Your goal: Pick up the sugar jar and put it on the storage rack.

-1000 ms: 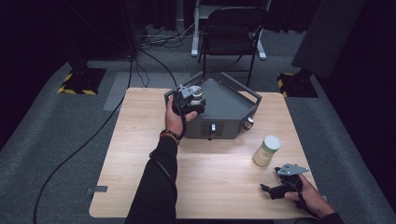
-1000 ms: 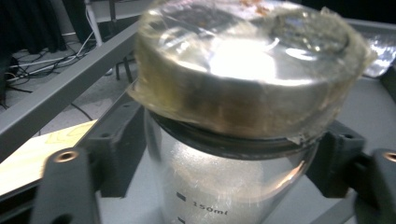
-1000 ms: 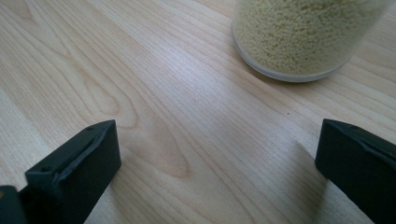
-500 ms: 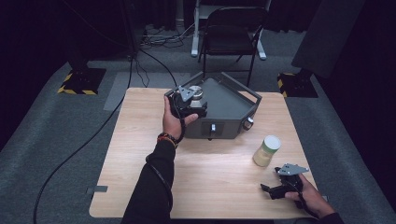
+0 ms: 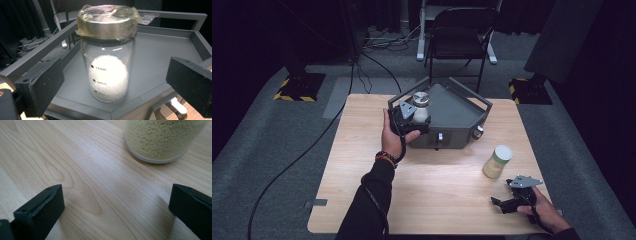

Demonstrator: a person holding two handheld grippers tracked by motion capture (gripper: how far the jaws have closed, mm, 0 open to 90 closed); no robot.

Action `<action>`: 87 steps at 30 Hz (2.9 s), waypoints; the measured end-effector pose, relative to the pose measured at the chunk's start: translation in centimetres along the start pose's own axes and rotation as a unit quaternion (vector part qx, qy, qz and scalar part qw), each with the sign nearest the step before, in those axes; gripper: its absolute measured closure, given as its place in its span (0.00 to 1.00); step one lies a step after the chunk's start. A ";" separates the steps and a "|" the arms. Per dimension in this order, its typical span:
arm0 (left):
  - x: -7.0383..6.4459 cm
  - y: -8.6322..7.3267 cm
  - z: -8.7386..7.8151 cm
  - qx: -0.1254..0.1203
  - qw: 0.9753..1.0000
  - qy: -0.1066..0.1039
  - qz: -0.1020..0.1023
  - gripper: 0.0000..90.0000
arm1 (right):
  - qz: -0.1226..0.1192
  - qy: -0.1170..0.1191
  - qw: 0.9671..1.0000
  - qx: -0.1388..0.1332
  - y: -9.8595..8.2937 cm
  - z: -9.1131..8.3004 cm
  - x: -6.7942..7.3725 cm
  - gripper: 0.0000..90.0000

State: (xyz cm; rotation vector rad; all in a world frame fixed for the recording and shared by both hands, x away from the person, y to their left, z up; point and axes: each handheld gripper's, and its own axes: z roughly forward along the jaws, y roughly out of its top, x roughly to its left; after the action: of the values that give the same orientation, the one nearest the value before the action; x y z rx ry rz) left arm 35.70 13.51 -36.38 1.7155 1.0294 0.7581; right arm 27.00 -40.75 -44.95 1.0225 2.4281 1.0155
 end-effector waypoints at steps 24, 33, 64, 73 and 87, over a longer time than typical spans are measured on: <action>-1.0 -2.7 -2.7 0.002 0.998 -0.032 0.050 0.01 | 0.000 0.000 1.000 0.000 0.0 0.0 0.0 0.00; -1.5 -3.6 -3.6 0.018 0.994 -0.043 0.094 0.01 | 0.000 0.000 1.000 0.000 0.0 0.0 0.0 0.00; -2.6 -8.6 -5.4 0.093 0.978 -0.066 0.175 0.01 | 0.000 0.000 1.000 0.000 0.0 0.0 0.0 0.00; -2.8 -9.3 -6.0 0.123 0.967 -0.083 0.208 0.01 | 0.000 0.000 1.000 0.000 0.0 0.0 0.0 0.00; -1.2 -11.2 -7.7 0.159 0.961 -0.077 0.213 0.01 | 0.000 0.000 1.000 0.000 0.0 0.0 0.0 0.00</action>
State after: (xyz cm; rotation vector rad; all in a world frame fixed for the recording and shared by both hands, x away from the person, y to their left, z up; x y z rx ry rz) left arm 25.34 17.62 -44.21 2.2801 0.7059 0.7380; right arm 27.00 -40.77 -44.96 1.0213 2.4284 1.0161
